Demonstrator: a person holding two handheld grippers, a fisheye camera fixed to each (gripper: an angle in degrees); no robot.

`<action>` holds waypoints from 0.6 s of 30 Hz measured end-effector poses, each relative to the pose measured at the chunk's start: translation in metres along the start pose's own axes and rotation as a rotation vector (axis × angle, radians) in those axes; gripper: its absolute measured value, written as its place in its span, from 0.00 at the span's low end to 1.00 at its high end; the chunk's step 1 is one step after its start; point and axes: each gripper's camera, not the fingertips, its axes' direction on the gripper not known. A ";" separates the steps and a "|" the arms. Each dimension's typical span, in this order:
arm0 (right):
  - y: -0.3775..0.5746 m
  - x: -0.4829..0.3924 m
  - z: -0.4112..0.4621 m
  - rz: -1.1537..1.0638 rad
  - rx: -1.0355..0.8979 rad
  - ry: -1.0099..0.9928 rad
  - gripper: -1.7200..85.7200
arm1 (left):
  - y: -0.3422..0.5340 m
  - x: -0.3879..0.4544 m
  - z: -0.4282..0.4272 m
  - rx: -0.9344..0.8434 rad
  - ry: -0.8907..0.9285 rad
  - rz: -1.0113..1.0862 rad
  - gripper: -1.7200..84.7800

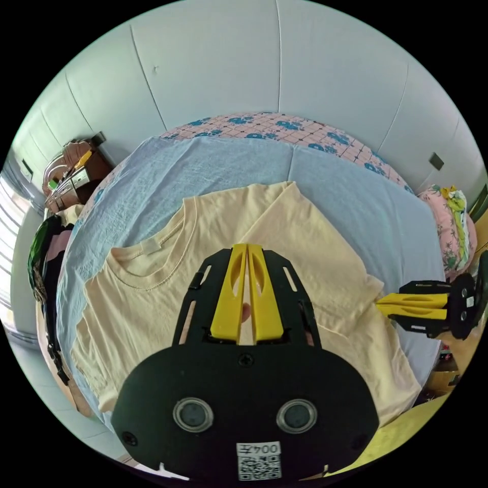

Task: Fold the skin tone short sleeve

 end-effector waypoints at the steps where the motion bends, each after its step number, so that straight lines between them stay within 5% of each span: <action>1: 0.006 -0.007 -0.011 0.005 0.010 -0.020 0.02 | 0.013 -0.004 -0.012 -0.007 0.018 0.003 0.02; 10: 0.074 -0.118 -0.029 0.006 -0.301 -0.204 0.01 | 0.228 0.006 -0.112 -0.250 0.075 0.092 0.03; 18: 0.110 -0.219 0.004 0.046 -0.501 -0.041 0.01 | 0.372 -0.025 -0.166 -0.320 0.124 -0.080 0.04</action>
